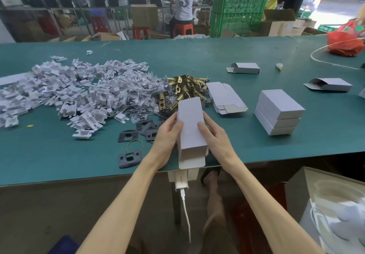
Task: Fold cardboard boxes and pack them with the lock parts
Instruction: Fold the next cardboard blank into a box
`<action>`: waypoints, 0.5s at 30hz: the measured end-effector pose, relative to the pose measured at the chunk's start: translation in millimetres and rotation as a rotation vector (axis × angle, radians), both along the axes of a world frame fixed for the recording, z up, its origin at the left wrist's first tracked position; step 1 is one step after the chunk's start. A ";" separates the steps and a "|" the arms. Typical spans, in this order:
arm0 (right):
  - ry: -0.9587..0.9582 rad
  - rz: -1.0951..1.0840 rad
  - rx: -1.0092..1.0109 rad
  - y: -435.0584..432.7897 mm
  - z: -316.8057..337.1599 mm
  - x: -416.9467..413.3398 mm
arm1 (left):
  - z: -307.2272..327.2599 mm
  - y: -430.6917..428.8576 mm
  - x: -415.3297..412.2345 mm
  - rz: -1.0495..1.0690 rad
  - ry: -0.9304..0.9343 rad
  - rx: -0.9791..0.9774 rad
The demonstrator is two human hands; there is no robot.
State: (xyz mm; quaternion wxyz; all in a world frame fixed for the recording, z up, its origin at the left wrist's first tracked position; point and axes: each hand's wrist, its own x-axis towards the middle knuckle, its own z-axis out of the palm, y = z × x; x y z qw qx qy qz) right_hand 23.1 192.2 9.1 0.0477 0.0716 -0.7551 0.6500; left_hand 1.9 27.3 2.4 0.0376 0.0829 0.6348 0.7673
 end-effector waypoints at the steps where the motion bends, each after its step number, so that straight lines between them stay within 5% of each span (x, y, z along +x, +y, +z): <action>1: -0.005 0.008 0.011 0.0 0.0 -0.5 | 0.7 0.3 0.4 -0.012 0.007 -0.001; 15: -0.039 0.014 -0.099 5.3 0.4 0.9 | -1.5 -1.3 2.3 0.022 -0.022 0.059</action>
